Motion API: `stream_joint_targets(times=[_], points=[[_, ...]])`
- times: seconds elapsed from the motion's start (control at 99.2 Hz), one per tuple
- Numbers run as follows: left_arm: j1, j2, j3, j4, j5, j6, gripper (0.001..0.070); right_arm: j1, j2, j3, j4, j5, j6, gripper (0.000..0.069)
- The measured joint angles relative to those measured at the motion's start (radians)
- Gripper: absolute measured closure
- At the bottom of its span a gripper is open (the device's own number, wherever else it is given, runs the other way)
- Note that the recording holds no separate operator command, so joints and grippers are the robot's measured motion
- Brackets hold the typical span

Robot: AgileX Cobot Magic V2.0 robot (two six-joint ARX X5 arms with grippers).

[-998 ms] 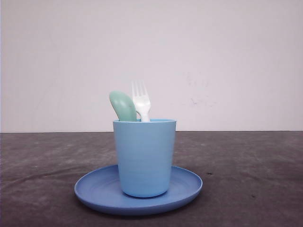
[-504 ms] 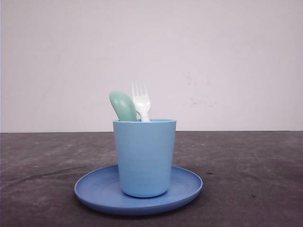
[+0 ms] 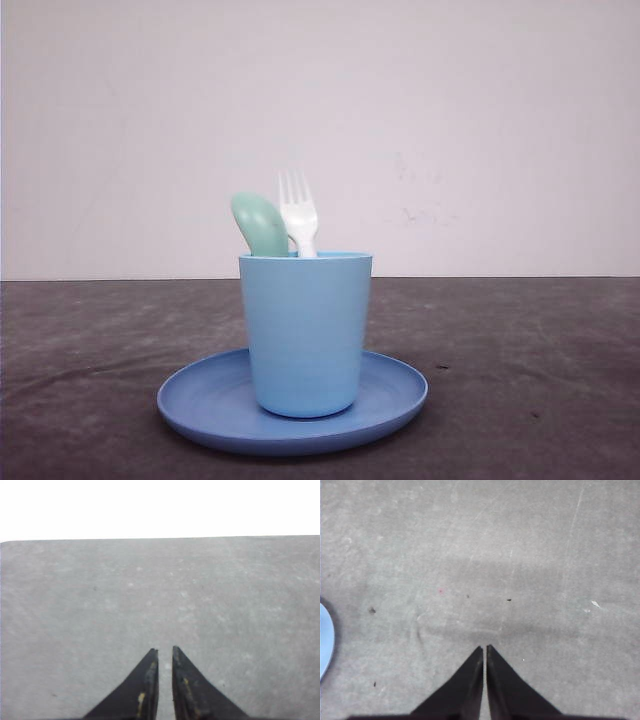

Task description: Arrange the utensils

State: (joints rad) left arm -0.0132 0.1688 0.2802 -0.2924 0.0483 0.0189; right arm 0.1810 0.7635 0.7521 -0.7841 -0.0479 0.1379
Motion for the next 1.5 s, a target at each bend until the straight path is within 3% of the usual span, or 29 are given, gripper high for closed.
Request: stream_joint_targets(times=[0.323,0.837,1.321,1.503], points=[[0.000,-0.164,-0.240,0.094,-0.002,-0.014,0.0685,0.000,0.000,0.000,0.000,0.000,0.000,0.0682],[0.000,-0.164,-0.248,0.111,-0.017,-0.056,0.0685,0.000,0.000,0.000,0.000,0.000,0.000,0.0682],[0.000,-0.164,-0.248,0.111,-0.017,-0.058,0.0685,0.000,0.000,0.000,0.003,0.000,0.000,0.0682],[0.000,-0.164,-0.248,0.111,-0.017,-0.060,0.0685,-0.036,-0.095,-0.051,0.114,0.042,-0.039,0.0682]])
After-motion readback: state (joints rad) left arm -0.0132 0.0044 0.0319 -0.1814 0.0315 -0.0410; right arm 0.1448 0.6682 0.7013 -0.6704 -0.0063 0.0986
